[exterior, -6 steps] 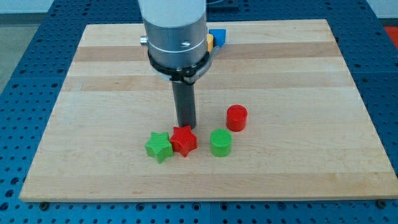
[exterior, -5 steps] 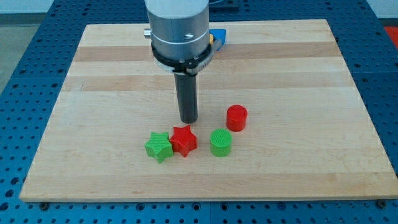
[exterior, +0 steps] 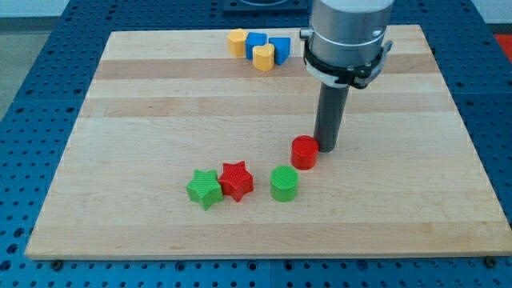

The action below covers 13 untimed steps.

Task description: Place the red circle at the top of the green circle

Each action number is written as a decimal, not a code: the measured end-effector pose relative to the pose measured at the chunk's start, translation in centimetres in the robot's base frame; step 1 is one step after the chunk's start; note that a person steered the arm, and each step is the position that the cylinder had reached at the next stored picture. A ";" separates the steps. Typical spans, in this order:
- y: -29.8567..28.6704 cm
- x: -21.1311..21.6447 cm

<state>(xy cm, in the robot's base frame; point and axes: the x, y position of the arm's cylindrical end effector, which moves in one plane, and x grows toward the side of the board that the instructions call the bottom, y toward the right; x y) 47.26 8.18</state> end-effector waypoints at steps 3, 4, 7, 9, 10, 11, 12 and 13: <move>-0.2 -0.6; -0.8 0.2; -3.4 3.6; -3.5 6.2; -2.3 5.5; -0.6 3.1; -2.1 1.6; -6.0 0.8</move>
<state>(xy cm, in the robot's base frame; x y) 48.09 2.17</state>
